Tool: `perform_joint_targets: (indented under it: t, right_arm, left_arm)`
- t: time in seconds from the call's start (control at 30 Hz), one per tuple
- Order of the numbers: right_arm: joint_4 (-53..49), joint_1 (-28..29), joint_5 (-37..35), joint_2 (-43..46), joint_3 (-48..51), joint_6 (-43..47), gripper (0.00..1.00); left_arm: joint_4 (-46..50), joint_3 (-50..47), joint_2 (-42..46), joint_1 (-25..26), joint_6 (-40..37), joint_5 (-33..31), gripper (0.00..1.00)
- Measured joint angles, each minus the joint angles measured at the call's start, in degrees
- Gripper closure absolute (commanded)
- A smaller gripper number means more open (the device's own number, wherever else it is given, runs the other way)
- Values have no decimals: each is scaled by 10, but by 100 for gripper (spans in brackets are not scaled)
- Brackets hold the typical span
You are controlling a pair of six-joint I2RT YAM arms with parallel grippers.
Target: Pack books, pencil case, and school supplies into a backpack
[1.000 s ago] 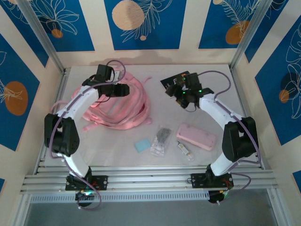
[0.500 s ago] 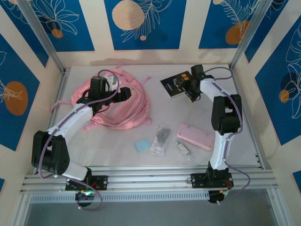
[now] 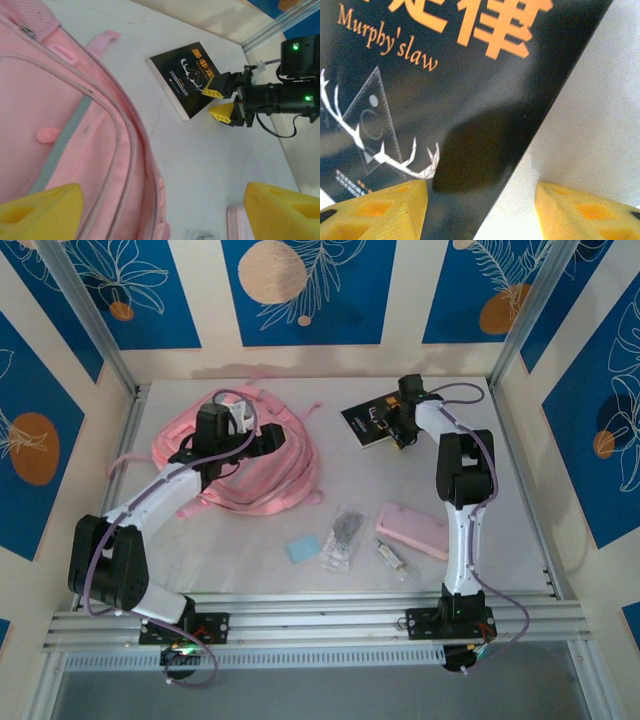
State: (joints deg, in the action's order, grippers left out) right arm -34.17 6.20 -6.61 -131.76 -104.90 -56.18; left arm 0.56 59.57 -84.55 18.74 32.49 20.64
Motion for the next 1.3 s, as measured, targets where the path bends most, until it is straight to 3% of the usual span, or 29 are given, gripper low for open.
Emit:
perform_joint_targets:
  t: [0.2, 0.33, 0.6, 0.9, 1.13, 1.3]
  right_arm:
    - [38, -6, 16, -9, -5, -22, 88]
    - [52, -9, 27, -9, -4, -9, 100]
    - [66, -14, 41, 21, 32, 59, 100]
    - [72, -26, 128, 153, 213, 151, 100]
    - [71, -49, 215, 251, 368, 221, 100]
    - [79, -76, 274, 271, 413, 249, 100]
  left_arm:
    - [-8, -1, -9, 13, 7, 10, 19]
    - [-7, -1, -10, 19, 7, 13, 20]
    - [-10, -1, -19, 54, 16, 17, 21]
    - [-9, 20, -65, 111, 26, 19, 22]
    - [2, 97, -135, 147, 14, 23, 23]
    - [28, 174, -214, 169, -2, 31, 25]
